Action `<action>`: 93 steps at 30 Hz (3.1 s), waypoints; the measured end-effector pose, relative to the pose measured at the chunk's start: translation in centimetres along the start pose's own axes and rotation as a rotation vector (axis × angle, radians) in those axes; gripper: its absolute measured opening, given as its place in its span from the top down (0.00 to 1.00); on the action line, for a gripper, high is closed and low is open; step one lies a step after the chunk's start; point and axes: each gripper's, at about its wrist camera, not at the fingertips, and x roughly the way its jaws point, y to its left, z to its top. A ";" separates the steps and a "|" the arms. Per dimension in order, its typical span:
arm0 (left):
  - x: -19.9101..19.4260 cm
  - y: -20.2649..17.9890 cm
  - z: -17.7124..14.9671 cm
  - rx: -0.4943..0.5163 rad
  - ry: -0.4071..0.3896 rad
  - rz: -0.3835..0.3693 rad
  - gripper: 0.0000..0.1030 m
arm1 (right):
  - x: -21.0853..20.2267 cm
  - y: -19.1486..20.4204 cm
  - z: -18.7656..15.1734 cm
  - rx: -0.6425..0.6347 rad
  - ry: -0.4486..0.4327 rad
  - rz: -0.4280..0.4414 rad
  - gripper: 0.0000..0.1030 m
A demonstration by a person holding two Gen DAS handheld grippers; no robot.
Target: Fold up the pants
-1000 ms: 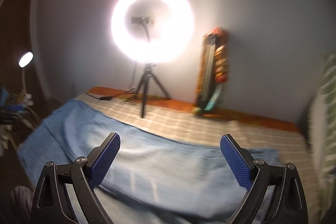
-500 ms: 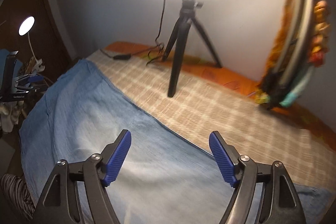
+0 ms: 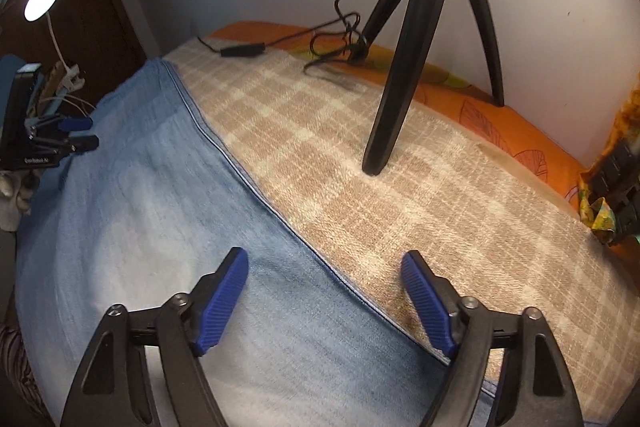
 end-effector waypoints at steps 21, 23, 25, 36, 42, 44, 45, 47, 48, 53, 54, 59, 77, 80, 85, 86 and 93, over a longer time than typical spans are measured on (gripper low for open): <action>0.5 6.4 8.3 -0.368 -0.006 -0.062 0.30 | -8.5 8.1 -2.8 -0.158 -0.117 -0.110 0.96; 1.5 6.0 9.3 -0.387 0.007 -0.071 0.30 | -8.8 9.3 -3.5 -0.185 -0.114 -0.121 0.96; 2.9 5.2 10.1 -0.364 0.031 -0.056 0.26 | -8.7 10.1 -4.2 -0.208 -0.099 -0.122 0.96; 7.7 5.1 10.4 -0.450 0.078 0.044 0.49 | -8.2 10.8 -4.8 -0.244 -0.089 -0.139 0.96; 6.5 6.2 9.3 -0.398 -0.015 0.061 0.95 | -8.0 10.6 -4.6 -0.230 -0.097 -0.175 0.96; 5.4 6.9 9.1 -0.414 -0.043 0.033 0.96 | -8.2 10.6 -4.2 -0.226 -0.101 -0.192 0.96; 4.7 7.1 9.1 -0.410 -0.056 0.028 0.96 | -8.4 10.7 -4.1 -0.224 -0.103 -0.199 0.96; 3.0 7.2 9.0 -0.380 -0.096 0.024 0.97 | -9.1 10.8 -3.7 -0.222 -0.113 -0.218 0.97; 2.1 7.1 9.1 -0.357 -0.114 0.036 0.98 | -9.6 10.8 -3.5 -0.218 -0.121 -0.231 0.97; -0.9 7.3 9.6 -0.391 -0.130 -0.065 0.98 | -12.2 11.4 -2.9 -0.194 -0.144 -0.246 0.97; -1.0 7.3 9.6 -0.410 -0.108 -0.117 0.98 | -12.6 11.8 -2.9 -0.203 -0.145 -0.251 0.97; -0.8 3.8 10.2 -0.359 -0.036 -0.194 0.47 | -13.9 14.9 -3.9 -0.267 -0.130 -0.240 0.97; 6.0 1.2 8.9 -0.378 0.034 -0.022 0.94 | -12.7 14.2 -6.4 -0.273 -0.067 -0.120 0.61; 5.6 1.6 8.5 -0.371 0.012 -0.038 0.96 | -12.2 12.1 -6.2 -0.290 -0.061 -0.167 0.45; 4.4 1.5 7.7 -0.347 -0.023 -0.045 0.98 | -10.6 7.2 -5.9 -0.269 -0.012 -0.171 0.31; 4.3 1.5 7.7 -0.346 -0.028 -0.046 0.98 | -10.2 6.3 -5.7 -0.264 0.000 -0.164 0.30; 3.1 2.4 7.5 -0.360 -0.058 -0.073 0.98 | -7.9 5.0 -4.4 -0.339 0.034 -0.136 0.22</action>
